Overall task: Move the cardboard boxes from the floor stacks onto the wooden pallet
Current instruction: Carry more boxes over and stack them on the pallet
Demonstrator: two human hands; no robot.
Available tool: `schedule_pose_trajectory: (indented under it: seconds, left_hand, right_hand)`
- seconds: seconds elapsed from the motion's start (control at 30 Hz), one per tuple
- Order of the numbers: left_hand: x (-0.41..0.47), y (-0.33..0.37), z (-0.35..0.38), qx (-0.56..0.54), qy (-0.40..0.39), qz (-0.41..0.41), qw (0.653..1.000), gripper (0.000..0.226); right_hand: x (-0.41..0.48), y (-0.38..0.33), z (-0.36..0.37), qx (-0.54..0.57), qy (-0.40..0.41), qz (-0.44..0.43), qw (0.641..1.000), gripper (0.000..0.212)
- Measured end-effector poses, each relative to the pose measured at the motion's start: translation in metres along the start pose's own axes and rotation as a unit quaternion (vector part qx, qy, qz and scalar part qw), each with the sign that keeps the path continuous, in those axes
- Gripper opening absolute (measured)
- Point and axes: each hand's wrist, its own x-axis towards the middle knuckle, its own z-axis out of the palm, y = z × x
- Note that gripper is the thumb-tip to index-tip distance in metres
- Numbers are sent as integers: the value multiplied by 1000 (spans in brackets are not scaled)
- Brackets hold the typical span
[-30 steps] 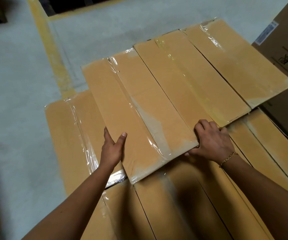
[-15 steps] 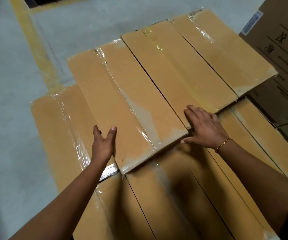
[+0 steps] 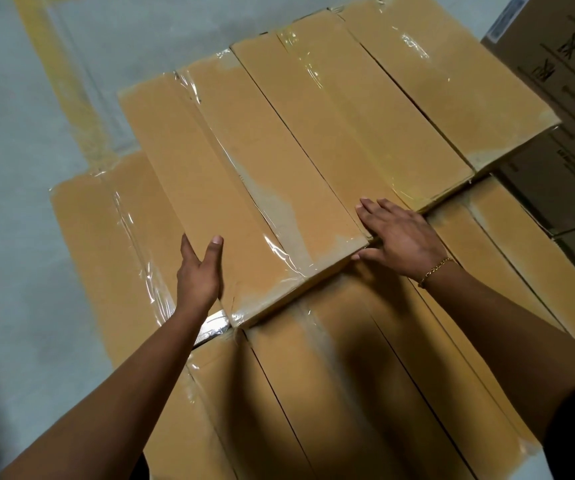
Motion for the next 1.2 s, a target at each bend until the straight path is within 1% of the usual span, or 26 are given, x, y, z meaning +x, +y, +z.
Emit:
schedule_pose_trajectory:
  seconds: [0.33, 0.5, 0.63, 0.7, 0.77, 0.83, 0.87, 0.93, 1.03, 1.1, 1.2]
  left_hand:
    - [6, -2, -3, 15, 1, 16, 1000, 80]
    - [3, 1, -7, 31, -15, 19, 999, 82]
    - [18, -4, -21, 49, -53, 30, 997, 95]
    - [27, -1, -33, 62, -59, 48, 995, 96]
    - [36, 9, -47, 101, -52, 85, 990, 95]
    - [49, 27, -68, 153, -42, 132, 978, 93]
    - [55, 38, -79, 173, -48, 151, 972, 91]
    - [69, 60, -106, 213, -71, 186, 957, 89]
    - [82, 92, -152, 294, -113, 252, 915, 87]
    - [87, 114, -182, 333, -136, 292, 886, 85]
    - [81, 142, -220, 362, -152, 321, 862, 83]
  right_hand:
    - [4, 3, 10, 8, 17, 7, 1000, 92]
    - [4, 5, 11, 2, 4, 3, 1000, 94]
    - [4, -2, 4, -20, -23, 19, 999, 95]
    - [5, -8, -4, -33, -58, 32, 997, 99]
    - [6, -16, -16, -42, -106, 46, 992, 105]
    - [3, -27, -34, -27, -147, 71, 986, 105]
    - [-1, -34, -42, -4, -153, 89, 984, 103]
    - [-12, -51, -61, 44, -152, 125, 979, 97]
    - [-28, -87, -92, 100, -152, 167, 969, 92]
    - [-31, -113, -114, 128, -147, 181, 964, 88]
    - [-30, -150, -148, 153, -132, 186, 961, 87]
